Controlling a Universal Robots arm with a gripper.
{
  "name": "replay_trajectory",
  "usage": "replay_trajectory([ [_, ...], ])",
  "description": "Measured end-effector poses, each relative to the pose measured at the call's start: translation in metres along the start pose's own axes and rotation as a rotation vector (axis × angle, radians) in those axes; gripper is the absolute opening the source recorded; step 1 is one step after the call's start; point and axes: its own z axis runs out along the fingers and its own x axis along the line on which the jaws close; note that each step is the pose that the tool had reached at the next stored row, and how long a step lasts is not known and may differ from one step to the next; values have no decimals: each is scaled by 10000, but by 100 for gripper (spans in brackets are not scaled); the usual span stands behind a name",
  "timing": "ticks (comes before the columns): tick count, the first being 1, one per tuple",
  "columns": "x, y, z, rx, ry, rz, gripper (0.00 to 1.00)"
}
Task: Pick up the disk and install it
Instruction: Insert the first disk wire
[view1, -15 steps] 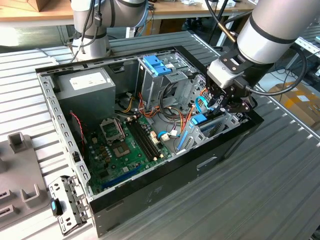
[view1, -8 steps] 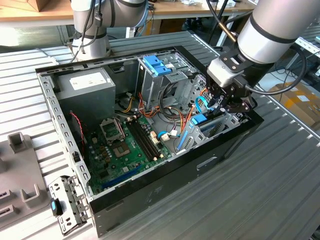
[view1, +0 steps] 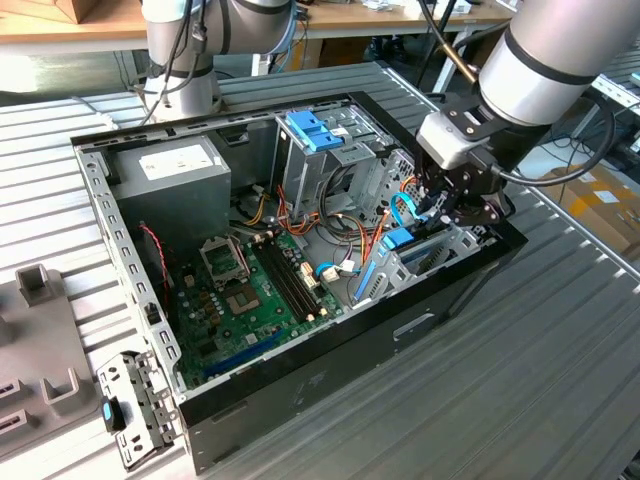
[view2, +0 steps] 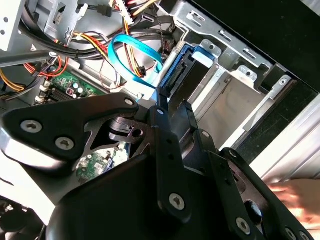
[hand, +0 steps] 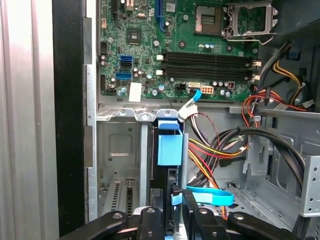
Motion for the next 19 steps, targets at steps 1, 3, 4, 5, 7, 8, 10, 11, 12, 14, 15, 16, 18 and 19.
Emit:
replay_trajectory([
  [1,1,-13,2,-53,-1,13,30],
  [3,-1,-40,4,-199,0,30,30],
  [4,0,-55,6,-284,-1,40,30],
  [5,0,-72,7,-375,-2,51,30],
  [7,0,-99,10,-542,-4,73,30],
  [8,0,-99,9,-542,-2,76,30],
  [10,1,-99,9,-542,-3,77,30],
  [11,1,-100,10,-542,-3,77,30],
  [12,0,-100,10,-543,-3,77,30],
  [14,-27,-100,15,-542,-7,76,30],
  [15,-59,-101,17,-544,16,74,30],
  [16,-88,-101,21,-544,38,74,30],
  [18,-163,-101,29,-545,141,67,30],
  [19,-197,-102,34,-548,273,59,30],
])
